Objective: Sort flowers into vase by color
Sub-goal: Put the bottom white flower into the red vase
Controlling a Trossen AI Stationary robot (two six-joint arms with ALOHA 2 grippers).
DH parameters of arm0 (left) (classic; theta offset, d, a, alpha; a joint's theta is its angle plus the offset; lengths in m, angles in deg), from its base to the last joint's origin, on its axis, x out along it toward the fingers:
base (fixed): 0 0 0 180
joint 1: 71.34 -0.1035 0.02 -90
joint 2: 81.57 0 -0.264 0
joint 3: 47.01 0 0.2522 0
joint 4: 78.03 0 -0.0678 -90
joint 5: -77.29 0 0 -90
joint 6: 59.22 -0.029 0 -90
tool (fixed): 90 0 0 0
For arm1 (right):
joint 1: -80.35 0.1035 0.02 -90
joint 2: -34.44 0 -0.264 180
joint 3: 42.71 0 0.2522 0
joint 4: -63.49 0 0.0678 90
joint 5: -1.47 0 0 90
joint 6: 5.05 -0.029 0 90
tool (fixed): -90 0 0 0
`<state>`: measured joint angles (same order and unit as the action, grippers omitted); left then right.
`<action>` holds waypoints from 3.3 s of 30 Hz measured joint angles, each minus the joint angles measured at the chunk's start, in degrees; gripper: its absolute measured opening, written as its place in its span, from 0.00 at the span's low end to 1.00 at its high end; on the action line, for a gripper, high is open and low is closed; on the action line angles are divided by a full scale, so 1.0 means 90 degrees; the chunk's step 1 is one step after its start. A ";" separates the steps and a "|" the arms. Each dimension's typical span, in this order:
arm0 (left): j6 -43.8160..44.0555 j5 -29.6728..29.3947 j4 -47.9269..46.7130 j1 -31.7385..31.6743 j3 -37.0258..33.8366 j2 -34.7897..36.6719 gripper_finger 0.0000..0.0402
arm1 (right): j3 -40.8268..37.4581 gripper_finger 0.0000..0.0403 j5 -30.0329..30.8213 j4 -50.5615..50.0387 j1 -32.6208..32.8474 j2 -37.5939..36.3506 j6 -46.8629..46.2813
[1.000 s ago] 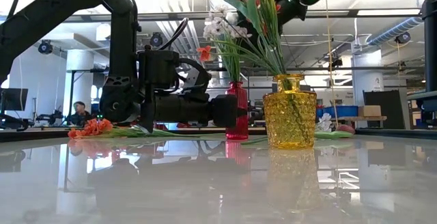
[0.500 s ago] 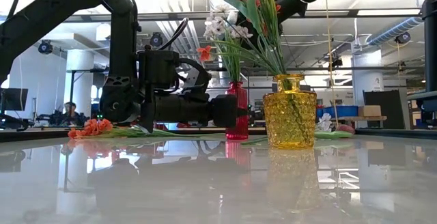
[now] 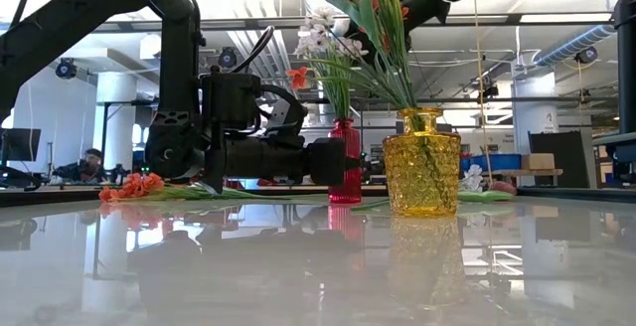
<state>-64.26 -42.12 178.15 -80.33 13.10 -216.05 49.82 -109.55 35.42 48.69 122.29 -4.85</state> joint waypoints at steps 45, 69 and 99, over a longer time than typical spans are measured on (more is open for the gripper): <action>-0.0002 -0.0004 0.0003 0.0002 0.0000 0.0002 0.41 | -0.0449 0.03 0.0626 -0.0071 0.0562 -0.0028 0.1260; -0.0002 -0.0008 -0.0001 -0.0002 0.0000 0.0002 0.41 | -0.0303 0.03 0.1092 0.0020 0.0777 -0.0129 0.1397; -0.0005 -0.0005 0.0003 0.0000 -0.0056 0.0005 0.41 | -0.0448 0.03 0.1138 0.0000 0.0794 -0.0263 0.0926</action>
<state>-64.30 -42.16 178.18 -80.33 12.60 -216.00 45.78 -99.31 35.42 55.83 119.93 3.49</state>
